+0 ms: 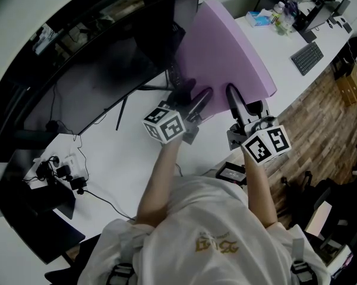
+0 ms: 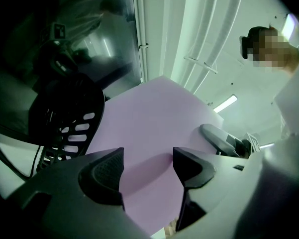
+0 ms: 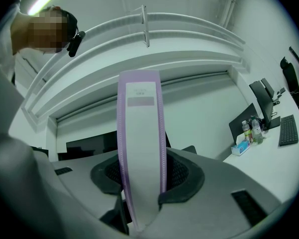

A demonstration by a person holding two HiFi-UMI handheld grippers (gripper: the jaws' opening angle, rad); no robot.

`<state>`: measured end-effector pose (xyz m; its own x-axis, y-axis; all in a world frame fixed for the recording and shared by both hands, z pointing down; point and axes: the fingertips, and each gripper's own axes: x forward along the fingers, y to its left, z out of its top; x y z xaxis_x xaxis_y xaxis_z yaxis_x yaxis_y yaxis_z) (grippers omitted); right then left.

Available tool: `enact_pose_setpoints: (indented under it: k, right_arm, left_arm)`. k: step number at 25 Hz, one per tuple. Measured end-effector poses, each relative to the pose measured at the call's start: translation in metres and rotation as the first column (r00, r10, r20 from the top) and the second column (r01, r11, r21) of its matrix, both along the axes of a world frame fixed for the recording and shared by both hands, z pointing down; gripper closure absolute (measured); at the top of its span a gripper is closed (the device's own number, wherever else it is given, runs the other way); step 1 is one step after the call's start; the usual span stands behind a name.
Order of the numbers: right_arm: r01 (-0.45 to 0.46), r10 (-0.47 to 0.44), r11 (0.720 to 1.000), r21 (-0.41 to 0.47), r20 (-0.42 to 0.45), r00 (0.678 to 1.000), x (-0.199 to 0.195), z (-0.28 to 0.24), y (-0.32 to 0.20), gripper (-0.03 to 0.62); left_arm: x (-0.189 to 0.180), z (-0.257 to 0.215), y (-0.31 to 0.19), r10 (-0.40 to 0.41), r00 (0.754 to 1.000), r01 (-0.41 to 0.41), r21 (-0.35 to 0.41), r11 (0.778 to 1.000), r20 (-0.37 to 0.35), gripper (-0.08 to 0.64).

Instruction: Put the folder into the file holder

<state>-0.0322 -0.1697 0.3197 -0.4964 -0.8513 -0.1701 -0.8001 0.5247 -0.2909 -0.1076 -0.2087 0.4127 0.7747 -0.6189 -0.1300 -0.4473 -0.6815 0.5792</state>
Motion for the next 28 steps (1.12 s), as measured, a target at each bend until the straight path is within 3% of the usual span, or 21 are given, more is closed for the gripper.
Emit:
enact_pose_setpoints:
  k: [28]
  right_arm:
    - [0.040,-0.040,0.999,-0.025,-0.032,0.999,-0.008,0.026,-0.012,0.419]
  left_arm:
    - [-0.008,0.028,-0.009,-0.026,1.000,0.027,-0.079,0.997,0.010,0.250]
